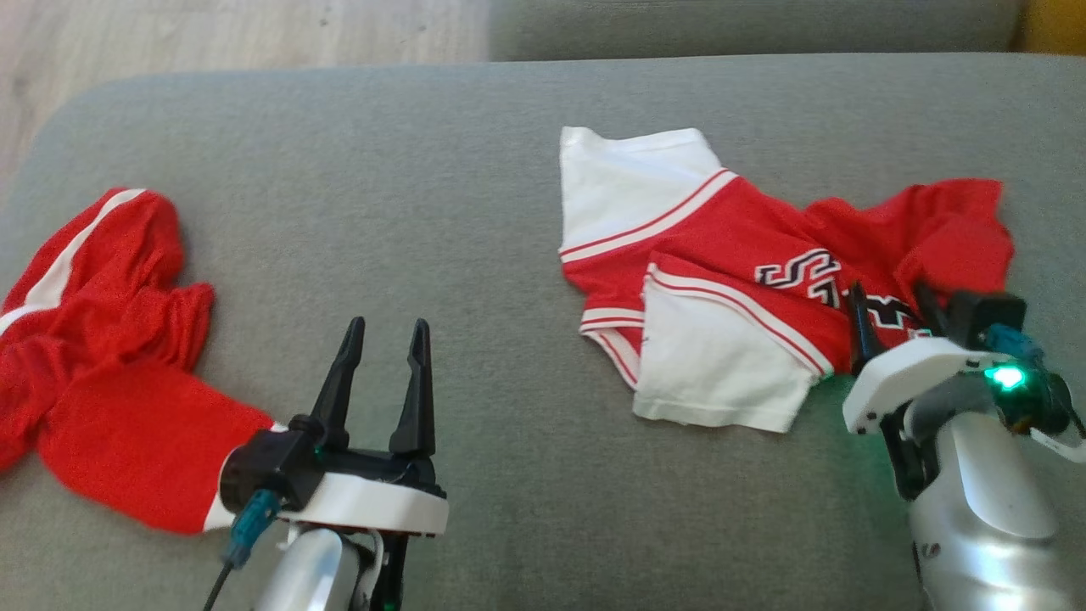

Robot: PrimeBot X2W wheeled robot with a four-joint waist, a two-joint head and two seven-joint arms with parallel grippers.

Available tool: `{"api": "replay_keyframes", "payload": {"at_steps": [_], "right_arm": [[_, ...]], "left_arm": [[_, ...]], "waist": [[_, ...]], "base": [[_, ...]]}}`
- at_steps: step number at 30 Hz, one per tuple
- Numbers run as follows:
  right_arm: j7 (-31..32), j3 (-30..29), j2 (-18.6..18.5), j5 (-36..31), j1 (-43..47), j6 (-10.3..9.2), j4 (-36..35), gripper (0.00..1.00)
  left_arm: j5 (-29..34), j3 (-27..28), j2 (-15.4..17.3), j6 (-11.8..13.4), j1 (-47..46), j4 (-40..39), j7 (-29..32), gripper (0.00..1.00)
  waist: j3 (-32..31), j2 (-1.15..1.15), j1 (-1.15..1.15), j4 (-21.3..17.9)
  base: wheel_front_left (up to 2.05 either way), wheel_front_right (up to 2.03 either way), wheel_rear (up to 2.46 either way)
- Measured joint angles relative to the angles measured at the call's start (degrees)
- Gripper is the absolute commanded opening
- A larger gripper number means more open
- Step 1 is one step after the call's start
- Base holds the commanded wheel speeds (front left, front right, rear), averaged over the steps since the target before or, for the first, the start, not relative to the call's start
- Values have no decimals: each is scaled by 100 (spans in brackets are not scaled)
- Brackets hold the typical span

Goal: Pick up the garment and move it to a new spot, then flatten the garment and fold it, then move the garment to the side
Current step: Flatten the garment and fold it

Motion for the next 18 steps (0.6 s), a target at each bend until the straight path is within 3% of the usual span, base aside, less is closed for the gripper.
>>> {"api": "replay_keyframes", "payload": {"at_steps": [6,13,18], "right_arm": [[-465,554,3,925,141,0,-839,100],[-600,350,1,1403,1051,0,-2154,100],[-561,358,5,1461,1511,0,-2582,100]], "left_arm": [[2,79,0,-9,5,-26,0,100],[10,87,0,-8,22,-67,0,100],[10,86,0,-9,23,-70,0,100]], "waist": [[-105,0,0,-361],[-224,0,0,-666],[-228,0,0,-716]], "base": [[0,0,0],[0,0,0],[0,0,0]]}}
